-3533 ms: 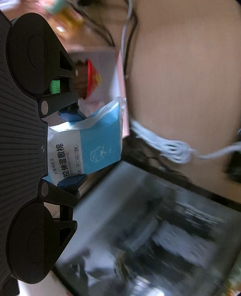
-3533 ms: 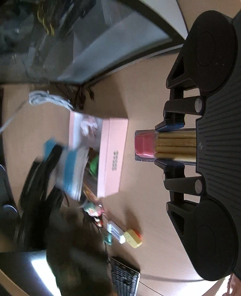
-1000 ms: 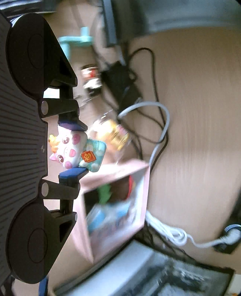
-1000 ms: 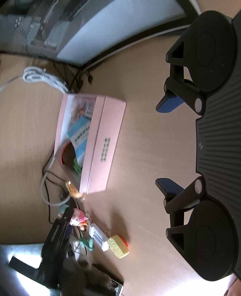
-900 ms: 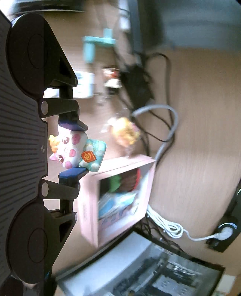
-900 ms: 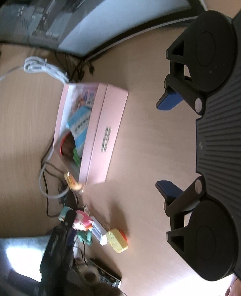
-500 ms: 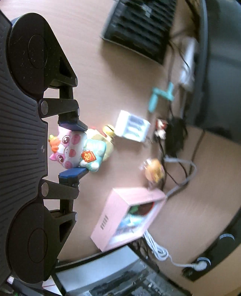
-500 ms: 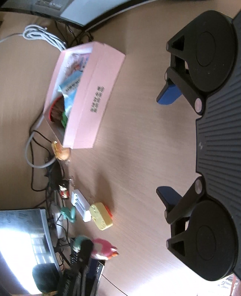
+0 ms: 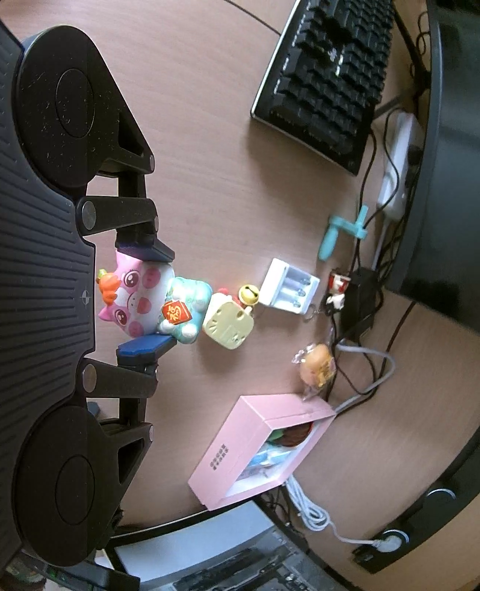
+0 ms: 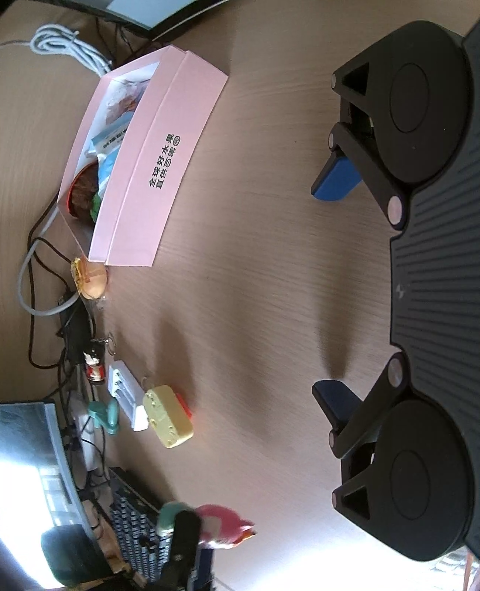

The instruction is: Organize objects

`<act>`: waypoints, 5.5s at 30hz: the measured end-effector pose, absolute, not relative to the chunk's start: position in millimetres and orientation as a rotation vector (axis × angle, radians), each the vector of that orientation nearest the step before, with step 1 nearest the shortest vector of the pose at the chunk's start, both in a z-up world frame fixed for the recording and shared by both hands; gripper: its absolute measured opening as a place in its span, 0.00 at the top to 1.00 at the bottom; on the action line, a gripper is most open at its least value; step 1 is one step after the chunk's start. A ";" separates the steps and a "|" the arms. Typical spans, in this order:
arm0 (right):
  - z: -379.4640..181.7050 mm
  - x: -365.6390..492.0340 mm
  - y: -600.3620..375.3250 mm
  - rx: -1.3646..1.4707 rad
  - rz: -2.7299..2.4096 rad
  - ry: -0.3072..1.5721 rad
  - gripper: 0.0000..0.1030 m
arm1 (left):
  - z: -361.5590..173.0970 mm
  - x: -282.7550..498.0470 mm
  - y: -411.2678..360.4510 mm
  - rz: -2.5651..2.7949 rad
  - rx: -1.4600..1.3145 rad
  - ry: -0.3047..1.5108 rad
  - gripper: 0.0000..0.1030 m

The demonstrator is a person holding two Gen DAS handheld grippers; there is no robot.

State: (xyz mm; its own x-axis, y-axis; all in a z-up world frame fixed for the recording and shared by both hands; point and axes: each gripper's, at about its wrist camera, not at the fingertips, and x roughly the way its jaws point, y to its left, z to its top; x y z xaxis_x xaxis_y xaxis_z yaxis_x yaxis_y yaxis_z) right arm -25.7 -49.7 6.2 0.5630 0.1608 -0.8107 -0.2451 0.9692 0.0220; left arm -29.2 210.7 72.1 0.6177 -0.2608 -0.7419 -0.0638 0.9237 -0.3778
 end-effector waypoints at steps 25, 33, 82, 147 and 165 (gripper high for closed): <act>51.5 144.0 149.3 -0.148 0.439 0.691 0.54 | 96.5 -127.0 332.9 0.060 -0.505 0.824 0.55; 23.1 210.9 195.7 -0.092 0.353 0.765 0.70 | 92.7 -125.1 350.0 0.040 -0.442 0.856 0.55; 63.3 -25.2 -4.5 -0.206 0.378 0.706 0.46 | 74.3 -57.6 176.7 -0.204 -0.312 0.932 0.55; 158.7 -2.5 -216.0 0.157 0.027 0.536 0.65 | 90.4 129.9 -2.7 -0.514 -0.253 0.753 0.52; 160.4 115.4 -193.1 0.259 -0.048 0.529 0.39 | 42.5 10.9 129.4 -0.280 -0.271 0.862 0.52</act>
